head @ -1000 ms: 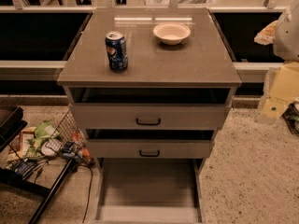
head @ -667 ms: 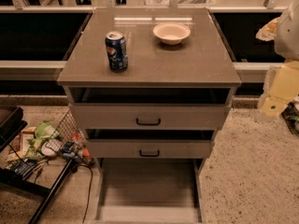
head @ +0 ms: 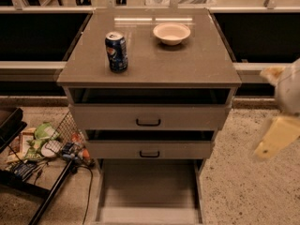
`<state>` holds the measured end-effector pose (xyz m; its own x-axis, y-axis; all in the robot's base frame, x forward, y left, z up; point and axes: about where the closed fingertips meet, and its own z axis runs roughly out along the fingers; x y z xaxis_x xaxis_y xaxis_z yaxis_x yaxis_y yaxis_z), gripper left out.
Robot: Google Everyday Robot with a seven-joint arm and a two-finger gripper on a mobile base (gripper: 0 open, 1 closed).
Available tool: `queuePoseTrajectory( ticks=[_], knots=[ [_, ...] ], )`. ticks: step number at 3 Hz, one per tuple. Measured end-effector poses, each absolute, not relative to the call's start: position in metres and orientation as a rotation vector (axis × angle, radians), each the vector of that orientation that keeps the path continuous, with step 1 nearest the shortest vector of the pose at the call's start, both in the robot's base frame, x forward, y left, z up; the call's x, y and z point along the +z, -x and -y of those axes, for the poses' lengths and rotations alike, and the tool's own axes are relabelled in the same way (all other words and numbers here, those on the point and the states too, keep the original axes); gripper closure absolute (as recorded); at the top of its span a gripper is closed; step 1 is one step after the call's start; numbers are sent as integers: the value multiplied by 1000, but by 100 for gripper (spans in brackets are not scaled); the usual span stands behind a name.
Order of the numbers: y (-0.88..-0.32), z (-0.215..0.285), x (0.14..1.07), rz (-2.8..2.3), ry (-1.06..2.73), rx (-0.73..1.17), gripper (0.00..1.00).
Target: Close bottom drawer
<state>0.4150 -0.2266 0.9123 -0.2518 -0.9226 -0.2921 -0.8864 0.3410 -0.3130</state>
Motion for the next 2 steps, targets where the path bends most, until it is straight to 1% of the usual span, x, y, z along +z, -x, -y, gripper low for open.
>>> queuePoseTrajectory(
  ticks=[1,2],
  knots=[
    [-399,241,838,-2224,1536,-86,0],
    [-385,254,745,-2287,1515,-55,0]
  ],
)
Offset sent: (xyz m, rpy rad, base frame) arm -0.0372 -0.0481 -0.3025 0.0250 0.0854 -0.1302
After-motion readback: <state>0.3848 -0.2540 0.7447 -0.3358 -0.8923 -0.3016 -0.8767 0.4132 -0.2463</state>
